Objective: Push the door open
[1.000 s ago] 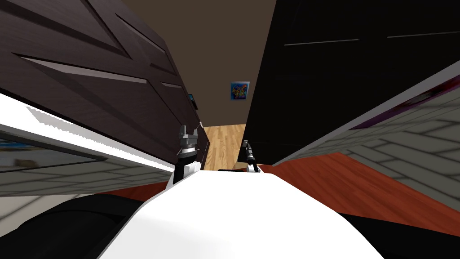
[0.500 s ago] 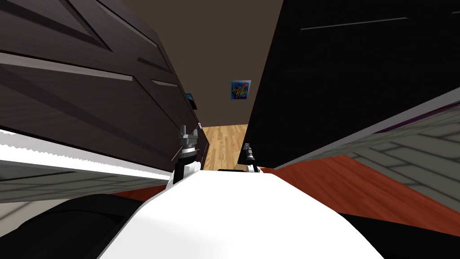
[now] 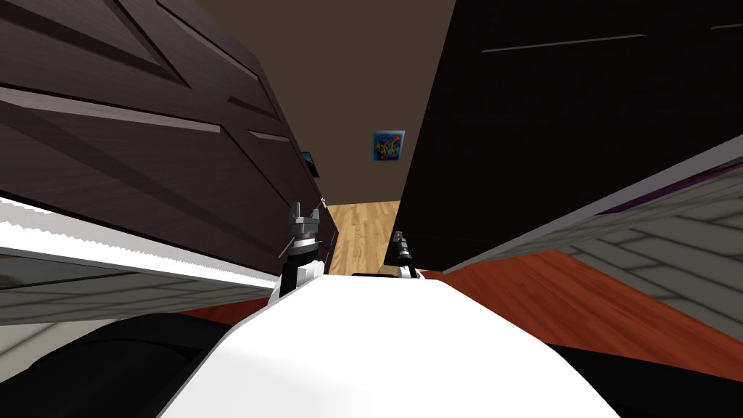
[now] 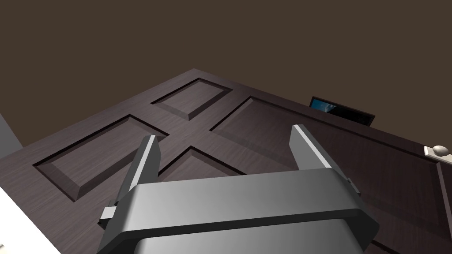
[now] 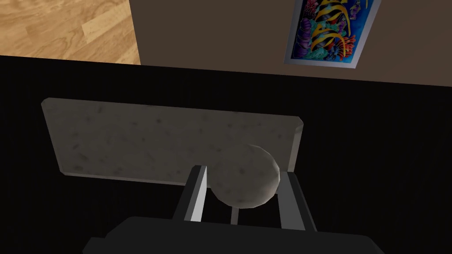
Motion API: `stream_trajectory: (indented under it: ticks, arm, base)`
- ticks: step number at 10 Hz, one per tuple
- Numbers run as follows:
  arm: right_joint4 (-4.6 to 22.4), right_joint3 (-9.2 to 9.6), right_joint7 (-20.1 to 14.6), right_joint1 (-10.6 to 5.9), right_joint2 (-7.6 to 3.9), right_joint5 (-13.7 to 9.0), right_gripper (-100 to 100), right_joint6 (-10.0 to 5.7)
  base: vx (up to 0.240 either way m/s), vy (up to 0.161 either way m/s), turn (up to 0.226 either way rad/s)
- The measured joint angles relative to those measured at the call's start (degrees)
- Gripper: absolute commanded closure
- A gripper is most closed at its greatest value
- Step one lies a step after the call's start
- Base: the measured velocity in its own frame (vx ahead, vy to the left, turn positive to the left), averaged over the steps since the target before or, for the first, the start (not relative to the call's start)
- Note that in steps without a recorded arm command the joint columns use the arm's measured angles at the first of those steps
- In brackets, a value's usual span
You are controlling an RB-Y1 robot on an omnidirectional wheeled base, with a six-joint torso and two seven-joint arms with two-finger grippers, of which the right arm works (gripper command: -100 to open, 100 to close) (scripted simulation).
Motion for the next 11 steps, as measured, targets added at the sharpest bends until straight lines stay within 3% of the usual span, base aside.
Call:
stream_trajectory:
  ticks: [3,5,7,9,10,11]
  arm:
    - [-0.28,-0.75,0.20,0.47,-0.54,-0.46,100,0.87]
    - [1.21,-1.65,0.50,-0.52,-0.70,-0.87,100,-0.16]
    - [0.65,-2.53,0.80,-0.38,-1.10,-1.31,100,0.13]
    - [3.37,-3.68,0.89,-1.91,-1.47,-1.91,100,-1.00]
    - [0.74,-3.92,0.97,-0.47,-1.81,-2.01,100,-0.10]
    - [0.46,-4.67,1.09,-0.44,-2.25,-2.39,100,0.46]
  base:
    - [0.159,0.037,-0.033]
    - [0.164,0.051,-0.041]
    - [0.186,0.028,-0.040]
    - [0.160,0.054,-0.042]
    - [0.155,0.006,-0.102]
    - [0.200,0.020,-0.103]
